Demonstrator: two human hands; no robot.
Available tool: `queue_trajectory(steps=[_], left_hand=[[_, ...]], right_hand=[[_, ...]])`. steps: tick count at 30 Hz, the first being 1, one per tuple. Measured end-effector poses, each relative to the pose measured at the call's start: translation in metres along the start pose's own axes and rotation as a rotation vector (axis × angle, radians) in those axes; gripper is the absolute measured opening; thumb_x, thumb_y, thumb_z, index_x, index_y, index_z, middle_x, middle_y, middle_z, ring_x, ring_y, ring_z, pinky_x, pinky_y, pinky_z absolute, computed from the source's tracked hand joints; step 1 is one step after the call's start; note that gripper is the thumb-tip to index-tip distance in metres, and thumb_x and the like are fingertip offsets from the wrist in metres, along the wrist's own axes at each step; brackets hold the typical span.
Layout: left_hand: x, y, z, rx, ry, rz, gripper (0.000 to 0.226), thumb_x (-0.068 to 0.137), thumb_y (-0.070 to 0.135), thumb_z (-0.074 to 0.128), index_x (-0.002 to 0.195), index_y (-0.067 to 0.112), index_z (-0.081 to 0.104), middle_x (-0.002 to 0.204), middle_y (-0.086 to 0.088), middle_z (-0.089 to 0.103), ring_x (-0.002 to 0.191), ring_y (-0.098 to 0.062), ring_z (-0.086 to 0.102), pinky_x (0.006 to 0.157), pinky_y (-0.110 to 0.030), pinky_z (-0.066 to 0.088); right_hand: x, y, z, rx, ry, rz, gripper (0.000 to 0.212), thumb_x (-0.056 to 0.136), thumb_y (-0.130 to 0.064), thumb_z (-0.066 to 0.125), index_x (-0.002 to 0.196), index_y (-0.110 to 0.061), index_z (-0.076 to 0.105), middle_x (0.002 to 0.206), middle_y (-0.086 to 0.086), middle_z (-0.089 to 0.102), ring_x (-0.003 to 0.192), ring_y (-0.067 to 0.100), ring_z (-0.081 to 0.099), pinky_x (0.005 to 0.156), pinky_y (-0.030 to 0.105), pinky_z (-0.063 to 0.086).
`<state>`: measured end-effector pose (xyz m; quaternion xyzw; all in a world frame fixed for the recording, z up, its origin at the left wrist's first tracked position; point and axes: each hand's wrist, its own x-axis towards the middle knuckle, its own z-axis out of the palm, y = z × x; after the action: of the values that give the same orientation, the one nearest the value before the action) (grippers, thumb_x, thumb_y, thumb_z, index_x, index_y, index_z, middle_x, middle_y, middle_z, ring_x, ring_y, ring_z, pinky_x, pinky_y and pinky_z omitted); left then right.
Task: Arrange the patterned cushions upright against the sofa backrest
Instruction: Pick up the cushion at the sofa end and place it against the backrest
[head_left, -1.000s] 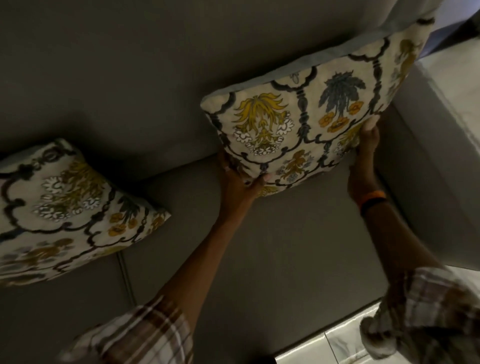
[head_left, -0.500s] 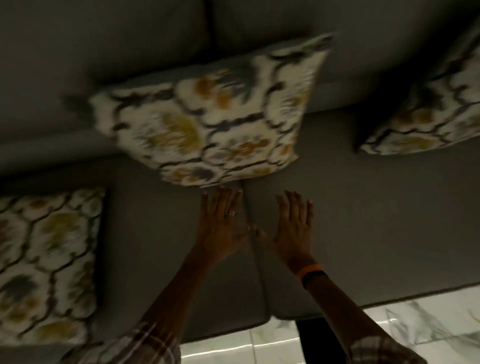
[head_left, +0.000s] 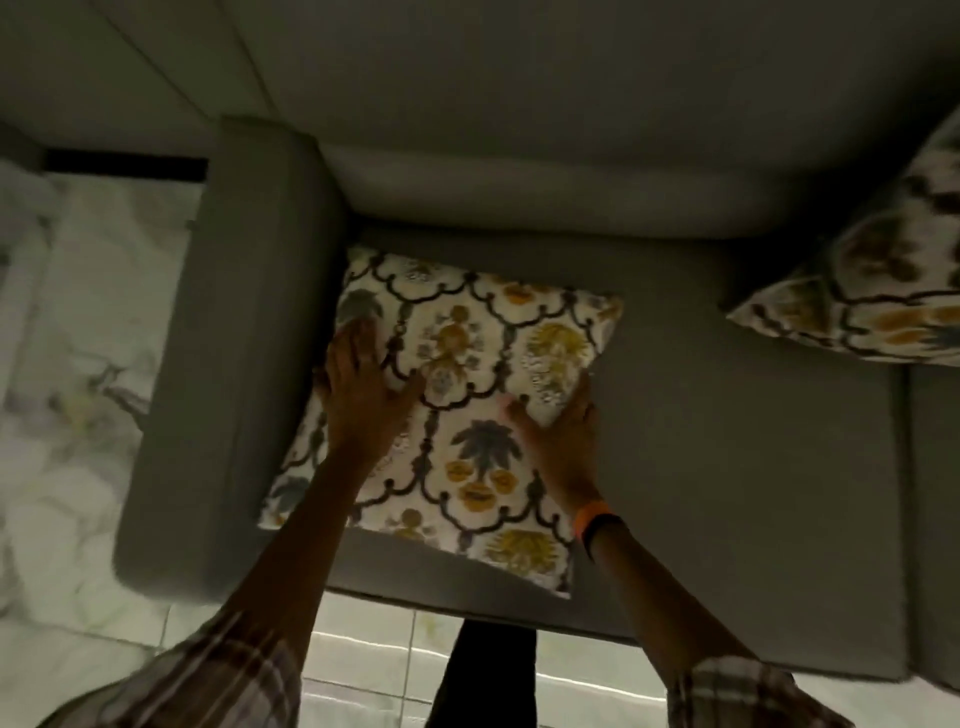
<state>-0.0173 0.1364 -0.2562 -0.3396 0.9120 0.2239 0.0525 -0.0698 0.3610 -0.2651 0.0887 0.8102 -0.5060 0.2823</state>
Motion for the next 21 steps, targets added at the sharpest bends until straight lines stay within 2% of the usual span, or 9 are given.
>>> queue_trajectory(steps=[2,4,6,8,12,15,16,18,21], left_hand=[[0.023,-0.026,-0.011,-0.313,-0.153,-0.258,0.113,0.067,0.085,0.061,0.154,0.034,0.011,0.161,-0.008,0.025,0.142,-0.034,0.035,0.116,-0.06,0.031],[0.041,-0.042,-0.019,-0.59,-0.295,-0.426,0.131,0.042,0.091,0.071,0.151,0.034,0.026,0.152,-0.008,0.044,0.128,-0.03,0.053,0.106,-0.055,0.047],[0.045,-0.035,-0.031,-0.764,-0.38,-0.41,0.117,0.05,0.075,0.083,0.148,0.028,0.037,0.142,-0.002,0.055,0.117,-0.021,0.061,0.1,-0.045,0.053],[0.045,-0.021,-0.041,-0.885,-0.302,-0.312,0.095,0.071,0.04,0.086,0.148,0.025,0.034,0.134,0.006,0.056,0.109,-0.009,0.061,0.092,-0.033,0.055],[0.063,0.01,-0.06,-0.951,-0.041,-0.096,0.111,0.067,0.008,0.089,0.152,0.021,0.018,0.132,0.017,0.048,0.107,0.018,0.055,0.081,-0.008,0.053],[0.091,0.028,-0.073,-0.894,0.076,0.025,0.121,0.061,0.023,0.093,0.153,0.009,0.015,0.147,0.006,0.042,0.124,0.011,0.049,0.096,-0.007,0.049],[0.1,0.033,-0.074,-0.875,0.088,0.057,0.126,0.058,0.03,0.093,0.153,0.007,0.014,0.154,-0.003,0.036,0.132,0.001,0.043,0.099,-0.005,0.045],[0.113,0.038,-0.069,-0.864,0.054,0.111,0.126,0.06,0.022,0.094,0.152,0.004,0.01,0.158,-0.01,0.027,0.138,-0.009,0.035,0.099,-0.003,0.044],[0.122,0.037,-0.055,-0.891,0.007,0.16,0.124,0.065,-0.006,0.086,0.151,0.01,-0.001,0.157,-0.008,0.023,0.14,-0.015,0.035,0.094,-0.005,0.047]], right_hand=[[0.015,-0.003,0.009,0.22,0.084,0.06,0.105,0.075,-0.052,0.09,0.161,-0.026,0.035,0.158,0.001,0.05,0.137,0.015,0.055,0.107,0.031,0.052],[0.025,-0.011,0.004,0.343,-0.024,0.112,0.089,0.077,-0.029,0.093,0.154,-0.023,0.048,0.144,0.0,0.064,0.123,0.016,0.068,0.078,0.012,0.059],[0.023,-0.024,-0.005,0.354,-0.063,0.09,0.094,0.077,-0.023,0.093,0.157,-0.024,0.044,0.145,0.001,0.063,0.122,0.018,0.069,0.069,0.01,0.059],[0.022,-0.048,-0.013,0.324,0.009,-0.033,0.087,0.078,-0.013,0.092,0.153,-0.023,0.049,0.137,-0.003,0.068,0.115,0.014,0.072,0.073,0.015,0.061],[0.033,-0.095,-0.039,0.304,0.046,-0.231,0.088,0.077,0.0,0.09,0.151,-0.014,0.045,0.137,-0.003,0.068,0.118,0.003,0.072,0.089,0.027,0.064],[0.06,-0.119,-0.047,0.284,0.15,-0.304,0.118,0.073,-0.001,0.093,0.158,-0.023,0.014,0.13,-0.026,0.05,0.11,-0.031,0.056,0.093,0.001,0.049],[0.068,-0.125,-0.047,0.262,0.158,-0.299,0.132,0.069,-0.013,0.098,0.159,-0.03,0.003,0.133,-0.024,0.051,0.118,-0.027,0.055,0.1,0.005,0.048],[0.08,-0.125,-0.047,0.248,0.119,-0.258,0.146,0.057,-0.04,0.103,0.158,-0.046,-0.003,0.149,-0.012,0.051,0.139,0.003,0.056,0.119,0.032,0.045],[0.09,-0.12,-0.05,0.151,0.089,-0.288,0.132,0.058,-0.042,0.103,0.147,-0.058,0.007,0.153,-0.009,0.053,0.138,0.01,0.059,0.121,0.041,0.045]])
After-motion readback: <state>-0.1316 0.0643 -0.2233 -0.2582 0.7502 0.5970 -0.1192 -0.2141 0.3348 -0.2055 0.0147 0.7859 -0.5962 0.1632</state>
